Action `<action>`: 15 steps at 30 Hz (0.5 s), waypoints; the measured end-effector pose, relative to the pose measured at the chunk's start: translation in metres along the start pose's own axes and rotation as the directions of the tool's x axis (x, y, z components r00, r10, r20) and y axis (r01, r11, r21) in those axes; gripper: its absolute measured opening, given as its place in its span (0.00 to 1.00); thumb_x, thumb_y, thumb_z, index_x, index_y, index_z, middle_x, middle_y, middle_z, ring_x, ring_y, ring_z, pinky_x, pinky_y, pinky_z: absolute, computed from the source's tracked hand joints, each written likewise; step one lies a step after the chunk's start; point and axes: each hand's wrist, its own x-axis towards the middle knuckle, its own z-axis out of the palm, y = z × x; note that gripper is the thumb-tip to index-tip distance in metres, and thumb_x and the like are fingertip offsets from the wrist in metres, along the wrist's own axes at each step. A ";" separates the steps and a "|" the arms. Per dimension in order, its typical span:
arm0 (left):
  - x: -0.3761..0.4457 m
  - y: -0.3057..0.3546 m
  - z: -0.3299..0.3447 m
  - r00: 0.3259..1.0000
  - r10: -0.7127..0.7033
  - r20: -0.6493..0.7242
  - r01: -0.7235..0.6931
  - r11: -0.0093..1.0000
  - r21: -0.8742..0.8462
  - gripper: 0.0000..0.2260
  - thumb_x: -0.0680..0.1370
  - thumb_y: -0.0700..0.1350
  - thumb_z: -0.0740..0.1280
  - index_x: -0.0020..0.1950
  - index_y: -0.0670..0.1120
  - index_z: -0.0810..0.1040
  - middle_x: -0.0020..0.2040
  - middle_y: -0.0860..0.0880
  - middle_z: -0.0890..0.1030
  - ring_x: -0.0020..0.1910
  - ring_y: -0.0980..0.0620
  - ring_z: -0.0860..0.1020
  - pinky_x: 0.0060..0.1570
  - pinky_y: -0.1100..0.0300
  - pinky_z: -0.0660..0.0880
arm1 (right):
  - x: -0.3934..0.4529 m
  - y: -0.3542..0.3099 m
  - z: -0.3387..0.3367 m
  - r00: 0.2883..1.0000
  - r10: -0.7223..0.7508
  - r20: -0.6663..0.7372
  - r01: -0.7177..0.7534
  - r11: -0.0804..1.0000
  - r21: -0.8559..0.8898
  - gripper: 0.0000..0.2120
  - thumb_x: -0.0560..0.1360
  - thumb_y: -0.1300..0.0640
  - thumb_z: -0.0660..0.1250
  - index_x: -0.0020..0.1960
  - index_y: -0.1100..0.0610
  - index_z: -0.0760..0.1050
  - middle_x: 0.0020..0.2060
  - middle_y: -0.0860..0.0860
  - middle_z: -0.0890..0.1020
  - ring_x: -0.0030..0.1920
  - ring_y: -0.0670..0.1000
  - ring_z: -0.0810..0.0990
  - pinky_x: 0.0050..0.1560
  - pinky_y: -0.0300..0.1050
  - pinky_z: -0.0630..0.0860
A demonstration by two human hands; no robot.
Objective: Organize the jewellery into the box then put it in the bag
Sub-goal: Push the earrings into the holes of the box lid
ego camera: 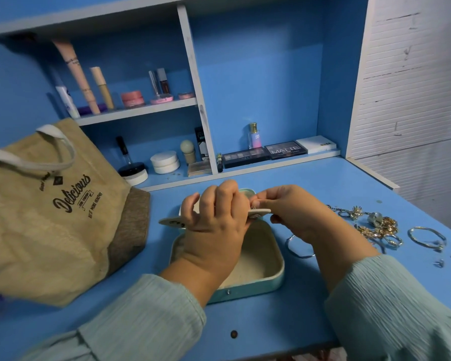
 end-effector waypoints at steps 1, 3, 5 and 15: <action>0.000 0.001 0.000 1.000 -0.005 -0.007 0.005 1.000 0.007 0.22 0.69 0.58 0.72 0.48 0.46 0.65 0.54 0.48 0.65 0.51 0.48 0.65 0.52 0.52 0.60 | 0.000 -0.001 -0.001 1.000 0.017 0.014 -0.017 1.000 0.000 0.10 0.75 0.60 0.67 0.36 0.53 0.80 0.32 0.47 0.80 0.37 0.45 0.73 0.38 0.38 0.70; -0.001 0.002 0.000 1.000 -0.020 -0.015 0.020 1.000 0.008 0.23 0.67 0.57 0.74 0.47 0.47 0.65 0.54 0.48 0.65 0.51 0.48 0.65 0.52 0.52 0.60 | 0.000 -0.003 -0.001 0.999 0.036 0.034 -0.036 0.999 0.003 0.09 0.74 0.61 0.68 0.36 0.55 0.80 0.32 0.49 0.80 0.36 0.45 0.74 0.38 0.38 0.71; -0.001 0.003 -0.001 1.000 -0.026 -0.014 0.026 1.000 -0.004 0.24 0.66 0.57 0.74 0.48 0.46 0.65 0.54 0.47 0.65 0.51 0.47 0.65 0.52 0.52 0.60 | 0.001 -0.006 -0.002 0.998 0.044 0.049 -0.044 0.999 0.009 0.07 0.74 0.62 0.68 0.37 0.58 0.79 0.33 0.52 0.80 0.35 0.46 0.74 0.37 0.36 0.74; -0.001 0.003 0.000 0.999 -0.049 -0.009 0.049 0.999 -0.004 0.17 0.71 0.55 0.67 0.49 0.46 0.65 0.54 0.47 0.65 0.51 0.48 0.65 0.51 0.52 0.60 | 0.005 -0.006 -0.004 0.994 0.064 0.094 -0.072 0.995 0.076 0.05 0.73 0.68 0.66 0.40 0.65 0.79 0.39 0.59 0.80 0.41 0.52 0.79 0.46 0.39 0.79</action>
